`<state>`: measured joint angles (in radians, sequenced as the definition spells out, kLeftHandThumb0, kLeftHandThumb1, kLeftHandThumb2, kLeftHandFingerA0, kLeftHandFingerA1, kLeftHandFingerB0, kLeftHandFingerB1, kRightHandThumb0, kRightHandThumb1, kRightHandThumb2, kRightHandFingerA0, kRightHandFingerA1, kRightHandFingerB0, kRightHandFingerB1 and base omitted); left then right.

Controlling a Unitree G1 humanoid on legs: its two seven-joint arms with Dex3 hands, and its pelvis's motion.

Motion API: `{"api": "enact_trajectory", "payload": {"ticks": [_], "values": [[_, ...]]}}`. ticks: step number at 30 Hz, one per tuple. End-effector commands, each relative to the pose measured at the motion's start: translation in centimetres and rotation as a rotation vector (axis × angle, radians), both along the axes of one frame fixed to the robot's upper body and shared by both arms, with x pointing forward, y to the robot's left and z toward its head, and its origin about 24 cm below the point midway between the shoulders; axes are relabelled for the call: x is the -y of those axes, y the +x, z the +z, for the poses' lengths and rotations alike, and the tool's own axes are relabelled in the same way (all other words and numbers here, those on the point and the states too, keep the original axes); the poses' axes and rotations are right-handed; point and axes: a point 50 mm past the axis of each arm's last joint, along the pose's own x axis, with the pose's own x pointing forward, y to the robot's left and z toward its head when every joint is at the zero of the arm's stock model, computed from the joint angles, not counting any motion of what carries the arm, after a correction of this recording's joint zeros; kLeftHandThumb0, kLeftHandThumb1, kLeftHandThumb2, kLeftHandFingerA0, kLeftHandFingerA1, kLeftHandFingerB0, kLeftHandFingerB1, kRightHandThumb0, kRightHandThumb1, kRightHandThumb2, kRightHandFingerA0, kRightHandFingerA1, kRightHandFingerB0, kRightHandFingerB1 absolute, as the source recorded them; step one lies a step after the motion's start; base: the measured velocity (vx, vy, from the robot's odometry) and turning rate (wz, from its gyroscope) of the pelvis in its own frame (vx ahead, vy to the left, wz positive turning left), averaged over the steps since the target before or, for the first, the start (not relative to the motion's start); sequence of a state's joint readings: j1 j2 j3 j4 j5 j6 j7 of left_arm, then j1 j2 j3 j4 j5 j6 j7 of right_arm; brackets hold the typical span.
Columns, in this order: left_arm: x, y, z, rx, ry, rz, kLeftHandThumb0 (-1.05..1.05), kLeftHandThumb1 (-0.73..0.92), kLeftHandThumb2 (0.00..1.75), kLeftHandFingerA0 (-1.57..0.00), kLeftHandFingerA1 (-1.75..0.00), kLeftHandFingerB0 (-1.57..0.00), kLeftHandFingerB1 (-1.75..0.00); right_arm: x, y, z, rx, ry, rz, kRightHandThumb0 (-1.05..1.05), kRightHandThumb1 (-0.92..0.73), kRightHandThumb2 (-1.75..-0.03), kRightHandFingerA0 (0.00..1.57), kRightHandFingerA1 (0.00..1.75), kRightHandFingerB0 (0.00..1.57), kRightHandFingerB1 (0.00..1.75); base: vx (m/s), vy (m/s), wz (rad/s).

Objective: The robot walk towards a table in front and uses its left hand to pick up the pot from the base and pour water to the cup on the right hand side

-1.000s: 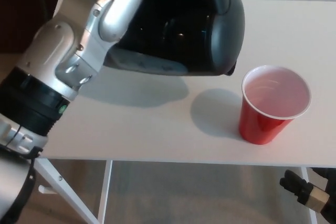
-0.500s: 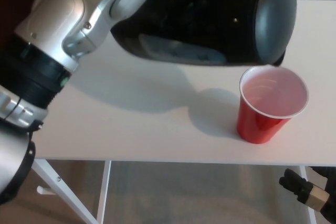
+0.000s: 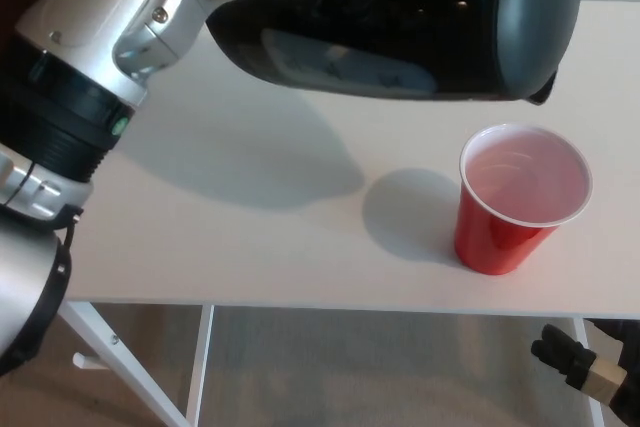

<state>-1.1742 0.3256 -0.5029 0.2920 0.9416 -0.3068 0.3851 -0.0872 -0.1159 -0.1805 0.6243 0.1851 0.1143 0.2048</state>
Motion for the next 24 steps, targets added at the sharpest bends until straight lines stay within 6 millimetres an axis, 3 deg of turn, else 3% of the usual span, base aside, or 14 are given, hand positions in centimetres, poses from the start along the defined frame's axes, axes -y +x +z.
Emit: {"api": "enact_trajectory", "payload": {"ticks": [1,12,14,20,21,22,24], "values": [[0.6,-1.0,1.5,0.117,0.049,-0.031,-0.32,0.48,0.58,-1.07,-1.6,-0.96,-0.72,0.4,0.1,0.1,-0.007,-0.008,-0.005,-0.29,-0.6,-0.61,0.51,0.5,0.23,0.36,0.0,0.0,0.0],[1.9,-1.3,0.4,0.23,0.184,-0.041,-0.35,0.48,0.57,-1.12,-1.53,-0.99,-0.67,0.1,0.4,0.4,-0.001,-0.024,0.0,-0.28,-0.58,-0.57,0.54,0.49,0.25,0.34,0.0,0.0,0.0],[2.2,-1.4,-0.2,0.231,0.207,-0.052,-0.35,0.52,0.62,-1.06,-1.66,-0.94,-0.97,0.1,0.5,0.4,0.006,-0.038,0.014,-0.3,-0.57,-0.56,0.57,0.49,0.25,0.35,0.0,0.0,0.0],[2.8,-1.5,-0.7,0.222,0.235,-0.072,-0.38,0.53,0.62,-1.03,-1.66,-0.96,-0.93,0.0,0.8,0.5,0.0,-0.03,0.001,-0.28,-0.58,-0.57,0.56,0.48,0.25,0.34,0.0,0.0,0.0],[2.9,-1.5,-0.8,0.232,0.235,-0.078,-0.38,0.54,0.56,-1.03,-1.7,-0.95,-1.05,0.0,0.8,0.6,0.0,-0.033,0.004,-0.33,-0.57,-0.61,0.57,0.51,0.23,0.36,0.0,0.0,0.0],[3.0,-1.5,-0.9,0.228,0.244,-0.08,-0.4,0.54,0.61,-1.01,-1.75,-0.92,-1.11,0.0,0.8,0.6,-0.001,-0.034,0.005,-0.31,-0.58,-0.62,0.54,0.51,0.24,0.36,0.0,0.0,0.0],[3.1,-1.6,-1.2,0.22,0.26,-0.08,-0.37,0.54,0.56,-1.01,-1.73,-0.94,-1.07,0.0,0.8,0.6,0.001,-0.023,-0.004,-0.26,-0.58,-0.57,0.56,0.5,0.26,0.34,0.0,0.0,0.0]]}}
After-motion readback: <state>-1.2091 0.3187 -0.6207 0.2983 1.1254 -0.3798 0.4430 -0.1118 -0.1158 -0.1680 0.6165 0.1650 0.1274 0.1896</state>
